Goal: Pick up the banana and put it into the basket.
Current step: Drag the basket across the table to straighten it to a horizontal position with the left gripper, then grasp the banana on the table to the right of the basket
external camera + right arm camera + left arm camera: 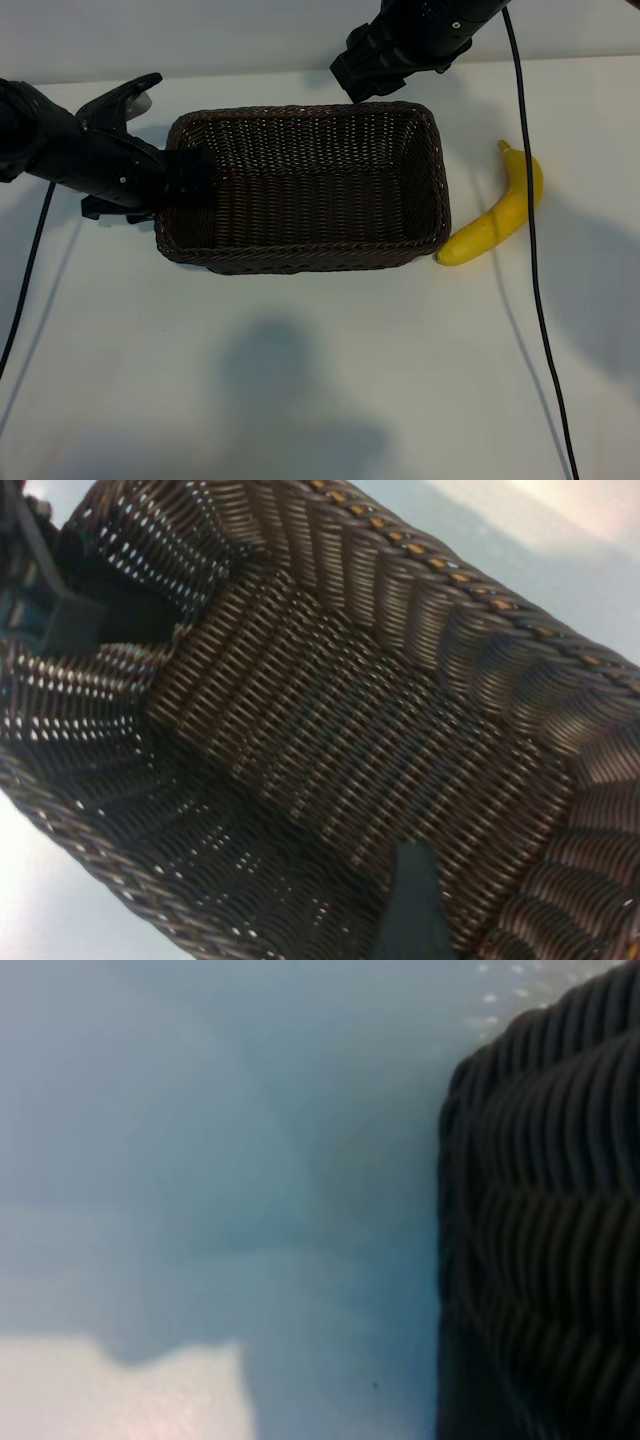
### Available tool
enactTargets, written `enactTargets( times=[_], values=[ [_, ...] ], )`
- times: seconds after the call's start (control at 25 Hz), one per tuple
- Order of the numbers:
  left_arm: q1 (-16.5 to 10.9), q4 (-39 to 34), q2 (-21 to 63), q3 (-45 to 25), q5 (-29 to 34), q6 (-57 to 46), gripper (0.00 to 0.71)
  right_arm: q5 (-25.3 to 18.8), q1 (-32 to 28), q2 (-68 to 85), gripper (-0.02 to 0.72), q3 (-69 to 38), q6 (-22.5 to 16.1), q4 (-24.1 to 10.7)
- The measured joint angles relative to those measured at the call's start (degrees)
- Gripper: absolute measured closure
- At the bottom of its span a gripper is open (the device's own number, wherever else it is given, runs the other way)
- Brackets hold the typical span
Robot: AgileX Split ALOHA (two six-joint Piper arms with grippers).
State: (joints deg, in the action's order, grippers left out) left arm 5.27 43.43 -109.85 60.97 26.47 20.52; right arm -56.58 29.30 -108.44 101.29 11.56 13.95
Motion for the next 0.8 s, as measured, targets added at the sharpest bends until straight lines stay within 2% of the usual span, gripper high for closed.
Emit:
enactTargets(
  times=[0.04,0.12,0.48,0.8],
  values=[
    [0.0,0.0,0.1,0.0,0.4,-0.3,0.134,0.0,0.0,0.0,0.14,0.0,0.0,0.0],
    [0.0,0.0,0.2,0.0,1.0,-0.4,0.104,0.0,0.0,0.0,0.14,0.0,0.0,0.0],
    [0.0,-0.1,2.2,0.0,1.8,-1.0,0.109,-0.2,0.0,0.0,0.14,0.0,0.0,0.0],
    [0.0,-3.8,3.9,0.0,6.1,-3.6,0.109,-0.3,0.0,0.0,0.14,0.0,0.0,0.0]
  ],
)
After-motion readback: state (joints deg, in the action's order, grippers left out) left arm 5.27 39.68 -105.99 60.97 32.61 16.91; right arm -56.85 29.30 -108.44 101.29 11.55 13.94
